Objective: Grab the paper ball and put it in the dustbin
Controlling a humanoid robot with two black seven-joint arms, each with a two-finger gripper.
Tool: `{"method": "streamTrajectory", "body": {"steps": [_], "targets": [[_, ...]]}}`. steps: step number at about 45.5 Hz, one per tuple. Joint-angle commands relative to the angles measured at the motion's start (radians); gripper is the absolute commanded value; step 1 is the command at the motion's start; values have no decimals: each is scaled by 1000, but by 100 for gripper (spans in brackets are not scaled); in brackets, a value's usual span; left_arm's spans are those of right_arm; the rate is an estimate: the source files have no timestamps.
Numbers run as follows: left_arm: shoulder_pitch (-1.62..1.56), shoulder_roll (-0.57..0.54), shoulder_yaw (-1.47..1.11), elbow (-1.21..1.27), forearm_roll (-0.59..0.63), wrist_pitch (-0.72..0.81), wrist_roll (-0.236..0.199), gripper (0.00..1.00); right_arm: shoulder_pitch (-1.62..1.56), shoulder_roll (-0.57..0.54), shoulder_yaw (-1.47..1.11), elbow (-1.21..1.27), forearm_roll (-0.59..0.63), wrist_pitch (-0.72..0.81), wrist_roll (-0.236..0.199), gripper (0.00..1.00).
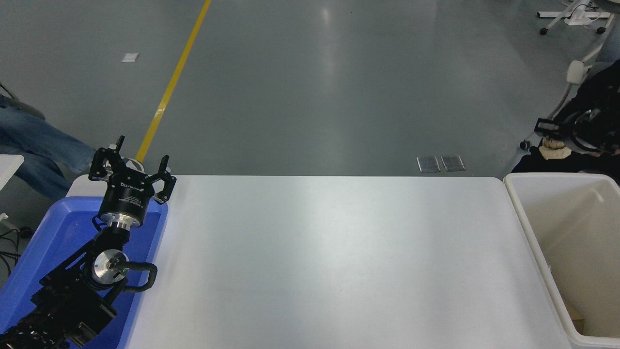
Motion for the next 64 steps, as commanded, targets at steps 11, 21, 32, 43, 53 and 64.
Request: {"method": "streamTrajectory", "body": {"steps": [11,21,32,43,53,64], "targets": [[0,0,-2,0,0,0,0,98,-422,0,292,-255,100,-166,-2,0],[0,0,0,0,0,0,0,98,-543,13,430,-325,100,-269,0,0],[0,0,0,0,0,0,0,98,-609,23,531,-341,102,-362,5,0],[0,0,0,0,0,0,0,98,-672,25,620,-341,102,-396,8,0],[0,0,-2,0,0,0,0,98,-690,28,635,-341,100,-398,9,0],[0,0,-2,0,0,0,0,98,-690,34,637,-341,100,-398,8,18]]}}
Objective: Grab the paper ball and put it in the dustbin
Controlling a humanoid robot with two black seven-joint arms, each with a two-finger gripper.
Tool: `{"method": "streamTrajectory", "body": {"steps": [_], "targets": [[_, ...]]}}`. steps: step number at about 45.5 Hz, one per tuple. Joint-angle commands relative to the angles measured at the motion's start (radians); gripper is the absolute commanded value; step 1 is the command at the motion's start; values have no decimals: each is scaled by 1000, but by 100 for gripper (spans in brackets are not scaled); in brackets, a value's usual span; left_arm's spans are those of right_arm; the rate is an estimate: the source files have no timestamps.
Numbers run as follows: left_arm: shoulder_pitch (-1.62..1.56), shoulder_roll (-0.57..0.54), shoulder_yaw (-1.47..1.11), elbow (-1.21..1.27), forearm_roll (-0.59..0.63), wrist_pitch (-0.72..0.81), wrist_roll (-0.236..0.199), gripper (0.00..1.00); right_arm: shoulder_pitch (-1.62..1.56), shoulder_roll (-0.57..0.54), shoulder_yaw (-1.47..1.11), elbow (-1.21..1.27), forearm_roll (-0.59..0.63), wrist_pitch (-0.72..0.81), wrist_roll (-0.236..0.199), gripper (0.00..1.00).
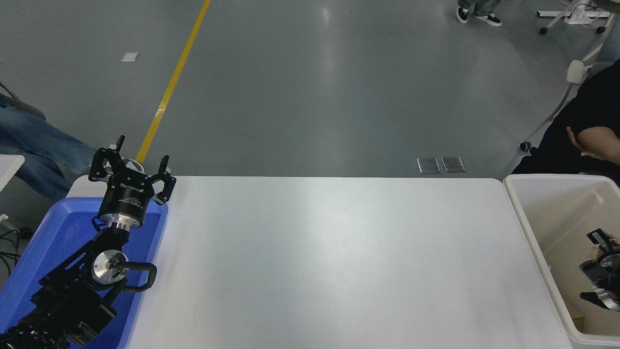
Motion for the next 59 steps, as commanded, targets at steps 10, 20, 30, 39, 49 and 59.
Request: {"method": "streamTrajectory", "body": {"steps": [10,20,30,39,49,59], "targets": [[0,0,-1,0,0,0,0,98,-10,16,13,-1,0,-34,-1,67],[0,0,-1,-1,0,0,0,98,4,16,13,0,0,-60,-1,100],[0,0,-1,0,0,0,0,98,93,-1,-4,19,-9,-48,-1,100],[-2,0,2,-1,0,0,2,98,349,-53,-180,167,-20,-45,-1,100],[-2,0,2,-1,0,0,2,98,746,-44,-499,497,-20,-25,-1,100],[-2,0,2,0,0,0,2,98,981,10,-505,647,-34,156,-7,100]]}}
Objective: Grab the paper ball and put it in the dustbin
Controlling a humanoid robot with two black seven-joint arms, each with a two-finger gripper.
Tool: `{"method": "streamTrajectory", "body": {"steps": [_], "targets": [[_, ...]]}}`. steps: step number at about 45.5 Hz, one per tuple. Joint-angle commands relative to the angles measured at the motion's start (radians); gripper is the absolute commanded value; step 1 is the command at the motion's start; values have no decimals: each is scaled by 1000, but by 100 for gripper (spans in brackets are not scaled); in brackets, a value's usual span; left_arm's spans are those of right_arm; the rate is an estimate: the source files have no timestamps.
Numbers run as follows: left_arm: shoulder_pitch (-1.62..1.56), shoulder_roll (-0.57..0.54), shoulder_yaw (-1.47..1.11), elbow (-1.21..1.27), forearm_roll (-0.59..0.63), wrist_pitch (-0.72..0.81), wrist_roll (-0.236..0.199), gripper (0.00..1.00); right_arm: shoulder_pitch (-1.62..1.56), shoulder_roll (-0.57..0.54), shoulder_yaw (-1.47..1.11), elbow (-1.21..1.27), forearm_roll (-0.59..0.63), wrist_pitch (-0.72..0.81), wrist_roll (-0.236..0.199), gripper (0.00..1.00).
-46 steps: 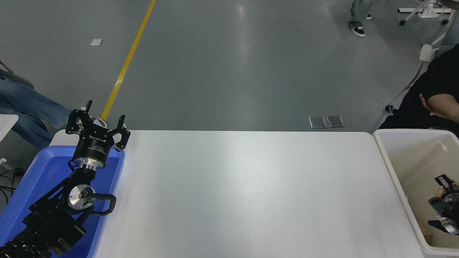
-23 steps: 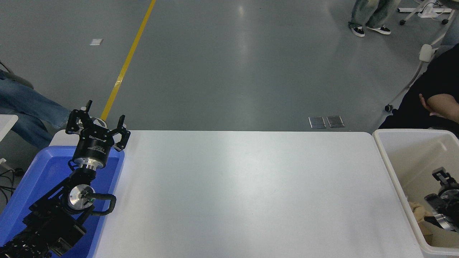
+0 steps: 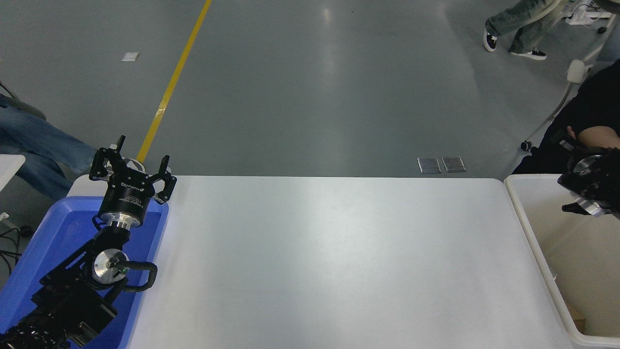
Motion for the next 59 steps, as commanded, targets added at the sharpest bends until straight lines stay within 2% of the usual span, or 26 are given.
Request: {"method": "streamTrajectory", "body": {"steps": [1,47,52,59], "targets": [[0,0,0,1,0,0,0,98,290,39,-92,204,-18,162,-5,100],[0,0,0,1,0,0,-2,98,891,53,-167,842,-125,938,-8,100],[2,0,-2,1,0,1,-2,98,923,56,-155,876,-131,995,-8,100],[0,0,-2,1,0,1,-2,98,957,86,-138,908,-131,1000,-8,100]]}}
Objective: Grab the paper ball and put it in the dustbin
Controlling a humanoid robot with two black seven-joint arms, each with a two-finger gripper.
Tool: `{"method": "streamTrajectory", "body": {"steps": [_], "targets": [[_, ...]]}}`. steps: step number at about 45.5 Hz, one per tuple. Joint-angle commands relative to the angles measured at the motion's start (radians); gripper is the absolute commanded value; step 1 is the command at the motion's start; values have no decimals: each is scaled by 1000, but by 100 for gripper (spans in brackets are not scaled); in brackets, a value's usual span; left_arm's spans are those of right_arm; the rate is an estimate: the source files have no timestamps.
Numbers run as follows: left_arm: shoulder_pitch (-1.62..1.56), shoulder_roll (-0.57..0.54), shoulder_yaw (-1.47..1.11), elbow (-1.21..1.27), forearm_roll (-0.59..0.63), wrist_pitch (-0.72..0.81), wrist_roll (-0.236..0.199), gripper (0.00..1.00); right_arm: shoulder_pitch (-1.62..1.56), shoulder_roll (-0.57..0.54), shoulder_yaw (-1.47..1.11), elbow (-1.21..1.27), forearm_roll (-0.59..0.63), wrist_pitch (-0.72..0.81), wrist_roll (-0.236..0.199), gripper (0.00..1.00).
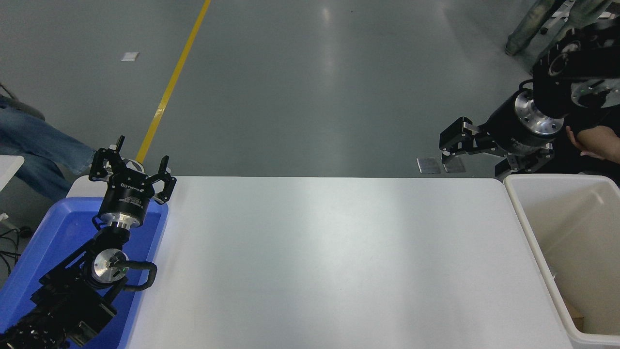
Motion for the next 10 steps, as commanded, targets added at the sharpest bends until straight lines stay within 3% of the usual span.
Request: {"method": "streamTrajectory", "body": {"steps": [1,10], "targets": [[0,0,-1,0,0,1,0,98,86,31,24,84,-8,76,0,100],[0,0,-1,0,0,1,0,98,101,35,64,92,-8,76,1,100]]}}
